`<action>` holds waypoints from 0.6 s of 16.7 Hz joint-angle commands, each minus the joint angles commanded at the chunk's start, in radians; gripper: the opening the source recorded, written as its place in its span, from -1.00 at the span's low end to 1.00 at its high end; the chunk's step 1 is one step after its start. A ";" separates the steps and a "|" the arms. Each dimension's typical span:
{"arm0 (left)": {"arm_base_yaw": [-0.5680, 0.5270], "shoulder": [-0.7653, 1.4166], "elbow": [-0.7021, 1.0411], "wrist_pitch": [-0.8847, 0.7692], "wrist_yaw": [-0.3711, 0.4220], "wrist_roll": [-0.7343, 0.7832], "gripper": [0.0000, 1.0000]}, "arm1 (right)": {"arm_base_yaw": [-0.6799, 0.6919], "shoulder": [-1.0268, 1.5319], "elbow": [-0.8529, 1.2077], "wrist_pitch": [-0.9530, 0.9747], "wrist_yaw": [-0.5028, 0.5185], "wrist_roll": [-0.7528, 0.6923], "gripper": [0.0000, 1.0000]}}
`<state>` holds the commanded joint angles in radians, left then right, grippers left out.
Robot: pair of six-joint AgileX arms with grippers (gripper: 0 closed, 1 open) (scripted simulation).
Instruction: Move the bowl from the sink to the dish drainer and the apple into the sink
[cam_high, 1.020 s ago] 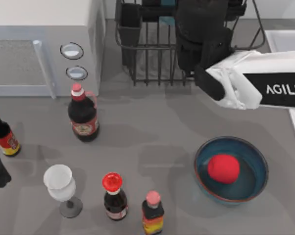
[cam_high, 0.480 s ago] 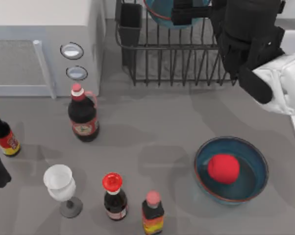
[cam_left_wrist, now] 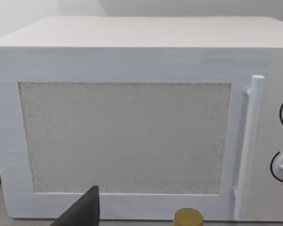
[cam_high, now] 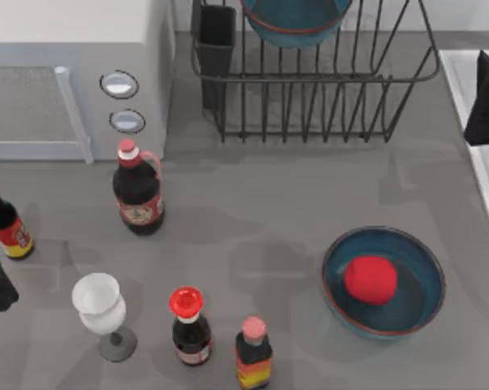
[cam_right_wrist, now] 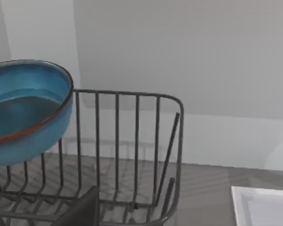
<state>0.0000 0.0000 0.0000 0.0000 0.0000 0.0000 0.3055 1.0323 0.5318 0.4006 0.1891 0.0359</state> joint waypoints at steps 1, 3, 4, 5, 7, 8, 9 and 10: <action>0.000 0.000 0.000 0.000 0.000 0.000 1.00 | -0.033 -0.119 -0.078 -0.043 -0.034 0.002 1.00; 0.000 0.000 0.000 0.000 0.000 0.000 1.00 | -0.097 -0.354 -0.219 -0.130 -0.091 0.003 1.00; 0.000 0.000 0.000 0.000 0.000 0.000 1.00 | -0.127 -0.465 -0.279 -0.172 -0.114 0.002 1.00; 0.000 0.000 0.000 0.000 0.000 0.000 1.00 | -0.156 -0.568 -0.333 -0.211 -0.133 0.000 1.00; 0.000 0.000 0.000 0.000 0.000 0.000 1.00 | -0.209 -0.744 -0.421 -0.282 -0.163 -0.007 1.00; 0.000 0.000 0.000 0.000 0.000 0.000 1.00 | -0.232 -0.817 -0.456 -0.312 -0.174 -0.012 1.00; 0.000 0.000 0.000 0.000 0.000 0.000 1.00 | -0.253 -0.879 -0.485 -0.338 -0.181 -0.017 1.00; 0.000 0.000 0.000 0.000 0.000 0.000 1.00 | -0.271 -0.931 -0.506 -0.359 -0.186 -0.022 1.00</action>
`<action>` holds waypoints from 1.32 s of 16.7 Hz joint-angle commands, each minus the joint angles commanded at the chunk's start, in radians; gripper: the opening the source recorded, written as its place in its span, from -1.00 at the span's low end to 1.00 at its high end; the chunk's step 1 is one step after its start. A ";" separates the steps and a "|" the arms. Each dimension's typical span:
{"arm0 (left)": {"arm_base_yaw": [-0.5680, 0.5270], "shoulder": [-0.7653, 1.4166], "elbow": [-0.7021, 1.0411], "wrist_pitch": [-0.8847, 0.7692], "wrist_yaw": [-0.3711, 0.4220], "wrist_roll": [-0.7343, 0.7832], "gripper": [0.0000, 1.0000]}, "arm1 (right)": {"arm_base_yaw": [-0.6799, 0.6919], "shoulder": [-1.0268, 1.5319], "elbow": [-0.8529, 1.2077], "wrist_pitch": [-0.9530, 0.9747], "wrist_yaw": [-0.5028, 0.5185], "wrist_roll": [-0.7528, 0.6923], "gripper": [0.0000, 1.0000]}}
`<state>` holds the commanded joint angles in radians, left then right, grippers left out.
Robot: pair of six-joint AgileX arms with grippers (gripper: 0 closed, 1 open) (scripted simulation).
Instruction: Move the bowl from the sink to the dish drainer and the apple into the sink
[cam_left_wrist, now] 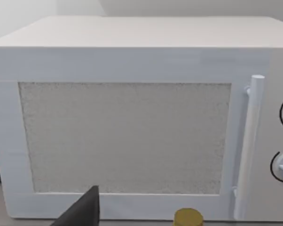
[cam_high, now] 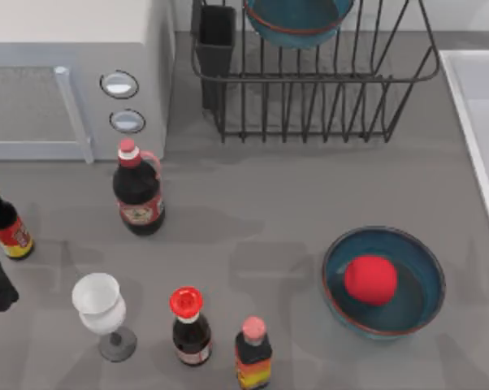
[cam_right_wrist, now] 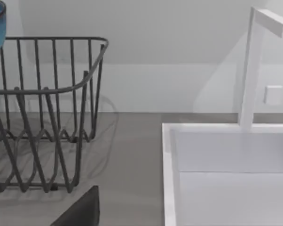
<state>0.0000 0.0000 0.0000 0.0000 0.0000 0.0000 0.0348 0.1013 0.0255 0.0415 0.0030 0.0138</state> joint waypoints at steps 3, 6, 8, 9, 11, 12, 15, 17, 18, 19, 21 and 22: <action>0.000 0.000 0.000 0.000 0.000 0.000 1.00 | -0.032 -0.092 -0.025 -0.038 -0.003 -0.012 1.00; 0.000 0.000 0.000 0.000 0.000 0.000 1.00 | -0.035 -0.101 -0.026 -0.041 -0.003 -0.014 1.00; 0.000 0.000 0.000 0.000 0.000 0.000 1.00 | -0.035 -0.101 -0.026 -0.041 -0.003 -0.014 1.00; 0.000 0.000 0.000 0.000 0.000 0.000 1.00 | -0.035 -0.101 -0.026 -0.041 -0.003 -0.014 1.00; 0.000 0.000 0.000 0.000 0.000 0.000 1.00 | -0.035 -0.101 -0.026 -0.041 -0.003 -0.014 1.00; 0.000 0.000 0.000 0.000 0.000 0.000 1.00 | -0.035 -0.101 -0.026 -0.041 -0.003 -0.014 1.00; 0.000 0.000 0.000 0.000 0.000 0.000 1.00 | -0.035 -0.101 -0.026 -0.041 -0.003 -0.014 1.00; 0.000 0.000 0.000 0.000 0.000 0.000 1.00 | -0.035 -0.101 -0.026 -0.041 -0.003 -0.014 1.00; 0.000 0.000 0.000 0.000 0.000 0.000 1.00 | -0.035 -0.101 -0.026 -0.041 -0.003 -0.014 1.00; 0.000 0.000 0.000 0.000 0.000 0.000 1.00 | -0.035 -0.101 -0.026 -0.041 -0.003 -0.014 1.00; 0.000 0.000 0.000 0.000 0.000 0.000 1.00 | -0.035 -0.101 -0.026 -0.041 -0.003 -0.014 1.00; 0.000 0.000 0.000 0.000 0.000 0.000 1.00 | -0.035 -0.101 -0.026 -0.041 -0.003 -0.014 1.00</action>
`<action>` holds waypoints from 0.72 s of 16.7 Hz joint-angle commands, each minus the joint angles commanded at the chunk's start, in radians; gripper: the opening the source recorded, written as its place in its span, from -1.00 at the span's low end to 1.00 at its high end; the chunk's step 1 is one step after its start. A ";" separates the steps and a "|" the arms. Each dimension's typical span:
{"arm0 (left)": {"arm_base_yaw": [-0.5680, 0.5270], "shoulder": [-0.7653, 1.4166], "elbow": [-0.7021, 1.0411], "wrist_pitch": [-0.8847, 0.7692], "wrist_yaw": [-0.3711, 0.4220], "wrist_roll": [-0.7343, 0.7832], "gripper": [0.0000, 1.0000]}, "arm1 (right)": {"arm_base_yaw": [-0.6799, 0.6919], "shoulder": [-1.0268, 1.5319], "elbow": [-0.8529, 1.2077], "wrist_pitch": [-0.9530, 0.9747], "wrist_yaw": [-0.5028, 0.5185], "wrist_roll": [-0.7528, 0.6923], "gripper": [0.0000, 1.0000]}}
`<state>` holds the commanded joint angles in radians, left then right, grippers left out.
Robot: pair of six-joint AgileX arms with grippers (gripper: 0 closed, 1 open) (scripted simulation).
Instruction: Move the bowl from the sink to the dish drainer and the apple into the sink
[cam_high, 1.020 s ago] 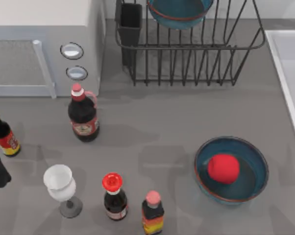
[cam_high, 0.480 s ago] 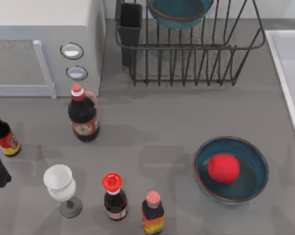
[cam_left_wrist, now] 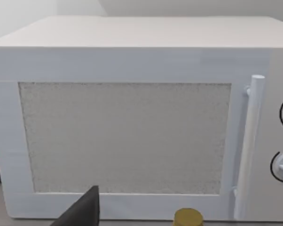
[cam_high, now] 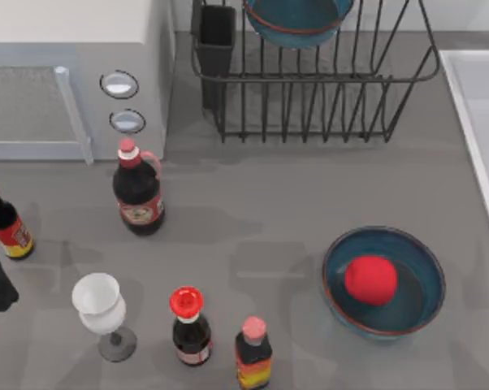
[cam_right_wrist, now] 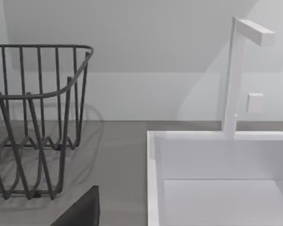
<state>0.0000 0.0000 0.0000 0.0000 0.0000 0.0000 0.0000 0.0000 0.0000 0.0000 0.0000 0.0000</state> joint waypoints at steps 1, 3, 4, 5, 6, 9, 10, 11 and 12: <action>0.000 0.000 0.000 0.000 0.000 0.000 1.00 | 0.000 0.000 0.000 0.000 0.000 0.000 1.00; 0.000 0.000 0.000 0.000 0.000 0.000 1.00 | 0.000 0.000 0.000 0.000 0.000 0.000 1.00; 0.000 0.000 0.000 0.000 0.000 0.000 1.00 | 0.000 0.000 0.000 0.000 0.000 0.000 1.00; 0.000 0.000 0.000 0.000 0.000 0.000 1.00 | 0.000 0.000 0.000 0.000 0.000 0.000 1.00; 0.000 0.000 0.000 0.000 0.000 0.000 1.00 | 0.000 0.000 0.000 0.000 0.000 0.000 1.00; 0.000 0.000 0.000 0.000 0.000 0.000 1.00 | 0.000 0.001 0.001 0.000 0.000 0.000 1.00; 0.000 0.000 0.000 0.000 0.000 0.000 1.00 | 0.005 0.011 0.011 -0.008 0.001 0.005 1.00; 0.000 0.000 0.000 0.000 0.000 0.000 1.00 | 0.013 0.032 0.032 -0.024 0.002 0.015 1.00; 0.000 0.000 0.000 0.000 0.000 0.000 1.00 | 0.027 0.064 0.064 -0.048 0.004 0.029 1.00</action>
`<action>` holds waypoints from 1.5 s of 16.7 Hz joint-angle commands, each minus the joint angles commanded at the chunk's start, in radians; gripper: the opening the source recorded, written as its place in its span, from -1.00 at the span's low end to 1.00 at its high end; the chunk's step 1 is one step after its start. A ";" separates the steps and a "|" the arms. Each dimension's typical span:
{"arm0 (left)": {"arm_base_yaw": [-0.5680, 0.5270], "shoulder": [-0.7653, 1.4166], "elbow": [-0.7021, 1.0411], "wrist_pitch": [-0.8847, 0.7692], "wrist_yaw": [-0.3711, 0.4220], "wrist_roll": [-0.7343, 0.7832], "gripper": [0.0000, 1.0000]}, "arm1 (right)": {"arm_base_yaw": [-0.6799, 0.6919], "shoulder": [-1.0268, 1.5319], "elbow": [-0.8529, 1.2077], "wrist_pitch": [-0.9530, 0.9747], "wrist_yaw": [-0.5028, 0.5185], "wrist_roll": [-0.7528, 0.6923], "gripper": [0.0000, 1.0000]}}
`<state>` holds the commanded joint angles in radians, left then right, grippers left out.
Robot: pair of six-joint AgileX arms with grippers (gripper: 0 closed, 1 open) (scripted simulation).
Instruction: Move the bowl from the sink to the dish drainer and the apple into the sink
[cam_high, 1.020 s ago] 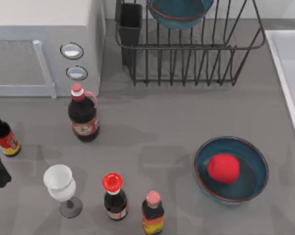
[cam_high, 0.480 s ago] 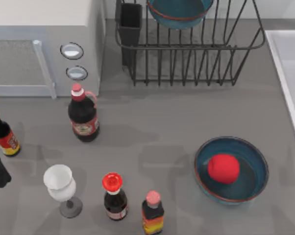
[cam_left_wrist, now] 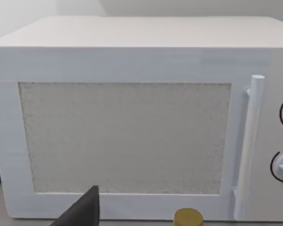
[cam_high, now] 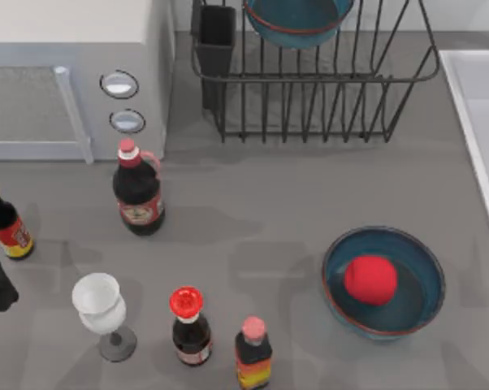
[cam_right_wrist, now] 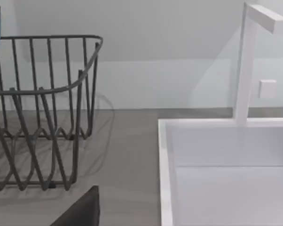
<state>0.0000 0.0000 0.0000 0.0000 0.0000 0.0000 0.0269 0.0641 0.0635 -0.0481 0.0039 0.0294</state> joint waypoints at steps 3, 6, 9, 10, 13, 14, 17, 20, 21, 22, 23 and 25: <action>0.000 0.000 0.000 0.000 0.000 0.000 1.00 | 0.065 0.160 0.149 -0.113 0.003 0.066 1.00; 0.000 0.000 0.000 0.000 0.000 0.000 1.00 | 0.154 0.413 0.346 -0.273 0.001 0.158 1.00; 0.000 0.000 0.000 0.000 0.000 0.000 1.00 | 0.255 0.732 0.562 -0.460 -0.005 0.265 1.00; 0.000 0.000 0.000 0.000 0.000 0.000 1.00 | 0.290 0.845 0.634 -0.524 -0.008 0.301 1.00; 0.000 0.000 0.000 0.000 0.000 0.000 1.00 | 0.389 1.176 0.843 -0.707 -0.016 0.406 1.00; 0.000 0.000 0.000 0.000 0.000 0.000 1.00 | 0.420 1.277 0.909 -0.763 -0.018 0.437 1.00; 0.000 0.000 0.000 0.000 0.000 0.000 1.00 | 0.503 1.533 1.091 -0.908 -0.019 0.520 1.00; 0.000 0.000 0.000 0.000 0.000 0.000 1.00 | 0.565 1.700 1.232 -1.008 -0.012 0.579 1.00; 0.000 0.000 0.000 0.000 0.000 0.000 1.00 | 0.579 1.733 1.266 -1.031 -0.009 0.592 1.00; 0.000 0.000 0.000 0.000 0.000 0.000 1.00 | 0.590 1.757 1.292 -1.047 -0.006 0.602 1.00; 0.000 0.000 0.000 0.000 0.000 0.000 1.00 | 0.597 1.771 1.308 -1.057 -0.004 0.609 1.00; 0.000 0.000 0.000 0.000 0.000 0.000 1.00 | 0.600 1.776 1.316 -1.061 -0.003 0.611 1.00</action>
<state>0.0000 0.0000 0.0000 0.0000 0.0000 0.0000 0.6265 1.8403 1.3791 -1.1095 0.0006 0.6407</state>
